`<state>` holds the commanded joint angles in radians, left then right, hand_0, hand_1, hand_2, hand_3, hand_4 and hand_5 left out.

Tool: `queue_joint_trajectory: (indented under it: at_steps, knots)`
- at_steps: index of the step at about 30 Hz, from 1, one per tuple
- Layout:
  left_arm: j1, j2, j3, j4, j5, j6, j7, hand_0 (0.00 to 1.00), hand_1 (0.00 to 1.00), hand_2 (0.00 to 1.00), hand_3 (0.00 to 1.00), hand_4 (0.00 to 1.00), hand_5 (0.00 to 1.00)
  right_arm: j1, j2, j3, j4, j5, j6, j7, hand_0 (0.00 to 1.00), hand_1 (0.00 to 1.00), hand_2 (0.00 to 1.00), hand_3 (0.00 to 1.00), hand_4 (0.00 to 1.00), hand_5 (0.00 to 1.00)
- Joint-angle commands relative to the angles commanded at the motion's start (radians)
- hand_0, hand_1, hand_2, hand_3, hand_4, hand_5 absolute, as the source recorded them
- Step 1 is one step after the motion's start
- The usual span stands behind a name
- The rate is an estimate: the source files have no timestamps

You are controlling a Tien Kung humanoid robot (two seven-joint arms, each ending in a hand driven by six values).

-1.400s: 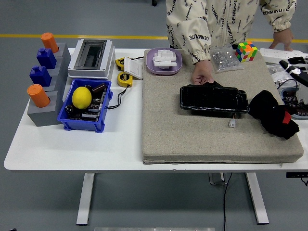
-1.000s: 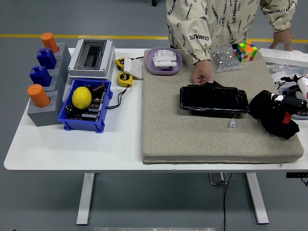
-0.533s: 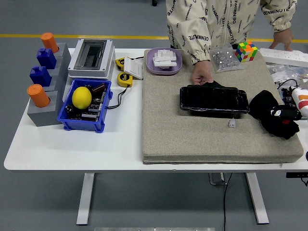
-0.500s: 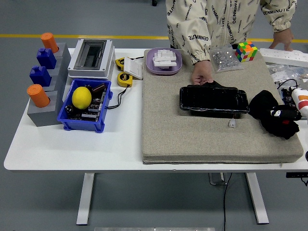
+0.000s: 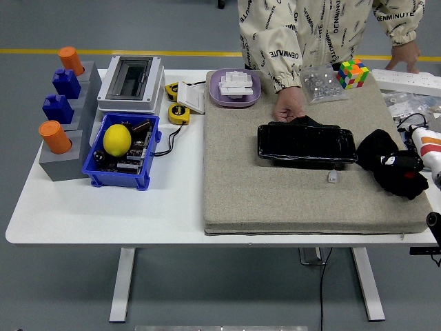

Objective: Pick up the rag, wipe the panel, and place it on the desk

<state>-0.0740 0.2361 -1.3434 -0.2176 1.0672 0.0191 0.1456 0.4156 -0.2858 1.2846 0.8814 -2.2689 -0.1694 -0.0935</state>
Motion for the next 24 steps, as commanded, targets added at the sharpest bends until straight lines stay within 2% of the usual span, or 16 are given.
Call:
queue_joint_trajectory:
  at_steps: [15, 19, 20, 21, 24]
  knots:
    - [-0.002, -0.011, 0.012, 0.0, -0.014, -0.001, 0.0, 0.604, 0.642, 0.658, 0.561, 0.628, 0.446, -0.011, 0.031, -0.044, -0.036, 0.0, -0.025, 0.016, 0.798, 0.761, 0.84, 0.836, 0.998, 0.669]
    - [-0.002, -0.013, 0.016, 0.001, -0.018, -0.002, 0.0, 0.604, 0.642, 0.658, 0.561, 0.628, 0.446, -0.014, 0.044, -0.062, -0.057, 0.0, -0.046, 0.024, 0.798, 0.761, 0.84, 0.836, 0.998, 0.669]
    - [-0.001, -0.013, 0.015, 0.001, -0.017, -0.001, 0.0, 0.604, 0.642, 0.658, 0.561, 0.628, 0.446, -0.014, 0.045, -0.067, -0.06, 0.0, -0.056, 0.025, 0.798, 0.761, 0.84, 0.836, 0.998, 0.669]
    - [0.0, -0.014, 0.013, 0.001, -0.017, -0.001, 0.0, 0.604, 0.644, 0.659, 0.562, 0.628, 0.446, -0.014, 0.046, -0.071, -0.061, 0.0, -0.067, 0.027, 0.752, 0.728, 0.802, 0.807, 0.998, 0.641]
    - [0.002, -0.015, 0.01, 0.001, -0.015, -0.001, 0.0, 0.604, 0.644, 0.659, 0.562, 0.628, 0.446, -0.012, 0.045, -0.079, -0.061, 0.0, -0.104, 0.029, 0.752, 0.728, 0.802, 0.807, 0.998, 0.641]
